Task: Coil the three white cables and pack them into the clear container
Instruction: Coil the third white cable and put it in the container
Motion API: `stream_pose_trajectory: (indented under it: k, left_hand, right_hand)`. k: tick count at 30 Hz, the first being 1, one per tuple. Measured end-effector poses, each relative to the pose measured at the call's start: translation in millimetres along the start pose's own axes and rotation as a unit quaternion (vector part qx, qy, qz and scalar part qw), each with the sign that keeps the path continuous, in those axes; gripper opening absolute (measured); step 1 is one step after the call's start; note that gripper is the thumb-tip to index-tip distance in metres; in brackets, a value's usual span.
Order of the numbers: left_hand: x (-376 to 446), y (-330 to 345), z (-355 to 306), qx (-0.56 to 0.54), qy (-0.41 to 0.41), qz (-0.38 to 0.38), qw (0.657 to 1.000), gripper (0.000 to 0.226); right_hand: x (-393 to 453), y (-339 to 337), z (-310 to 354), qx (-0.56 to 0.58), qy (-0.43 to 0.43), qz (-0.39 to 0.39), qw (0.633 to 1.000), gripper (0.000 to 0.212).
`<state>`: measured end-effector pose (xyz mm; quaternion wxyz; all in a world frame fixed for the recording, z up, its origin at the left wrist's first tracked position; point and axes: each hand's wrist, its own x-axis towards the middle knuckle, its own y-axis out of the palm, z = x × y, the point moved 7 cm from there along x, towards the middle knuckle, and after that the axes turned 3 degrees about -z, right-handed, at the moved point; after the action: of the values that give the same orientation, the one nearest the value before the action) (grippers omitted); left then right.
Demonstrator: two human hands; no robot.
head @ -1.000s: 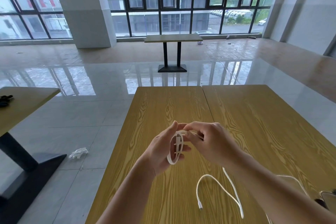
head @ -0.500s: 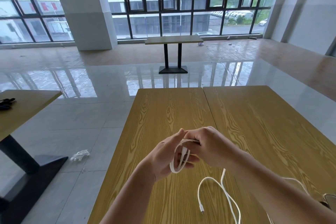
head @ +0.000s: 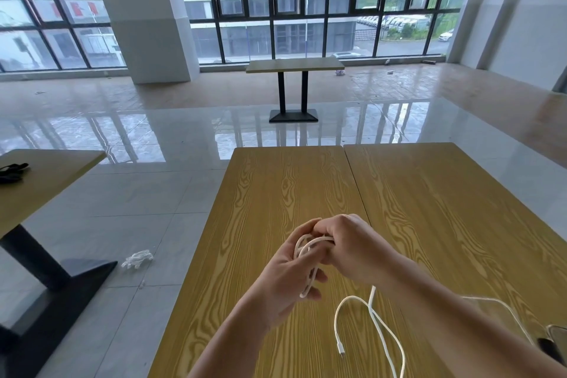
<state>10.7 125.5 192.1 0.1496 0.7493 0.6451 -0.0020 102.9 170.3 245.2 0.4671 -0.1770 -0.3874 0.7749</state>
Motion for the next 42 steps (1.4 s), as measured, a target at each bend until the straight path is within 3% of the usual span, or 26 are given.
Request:
stream_pose_trajectory:
  k: [2,9,11,14,22,29,36,42]
  left_hand:
    - [0.1,-2.1,0.2,-0.02,-0.004,-0.011,1.0,0.027]
    - [-7.2,-12.7,-3.9,-0.085,-0.035,0.028,0.995,0.032]
    - [-7.7,-13.7,-2.0,-0.067,-0.042,0.039,0.996,0.034]
    - [-6.7,-8.0,-2.5,-0.051,-0.035,0.056,0.996,0.037]
    - [5.0,-17.4,-9.3,-0.092,0.014,-0.06,0.994,0.041]
    - [8.6,-22.4,-8.0,-0.129,0.029,-0.137,0.982,0.042]
    - [6.6,-14.7,-2.4,-0.161,0.015,-0.158,0.974,0.043]
    - [4.2,-12.0,-2.6,-0.215,0.01,-0.157,0.964,0.04]
  right_hand:
    - [-0.2,-1.4,-1.7,0.011,-0.002,-0.002,1.0,0.016]
    - [-6.3,-21.1,-14.8,0.134,0.043,0.002,0.99,0.006]
    - [-7.1,-27.9,-16.5,0.167,0.048,-0.037,0.984,0.011]
    - [-8.6,-30.2,-13.3,0.108,0.04,-0.108,0.987,0.013]
    - [-14.9,-11.5,-3.6,0.019,-0.005,-0.137,0.99,0.011]
    - [-19.3,4.6,5.4,0.007,-0.021,-0.091,0.996,0.033]
    - [-16.8,6.3,-13.6,0.055,0.027,-0.165,0.984,0.009]
    - [-16.4,8.7,-13.7,0.073,0.027,-0.181,0.98,0.009]
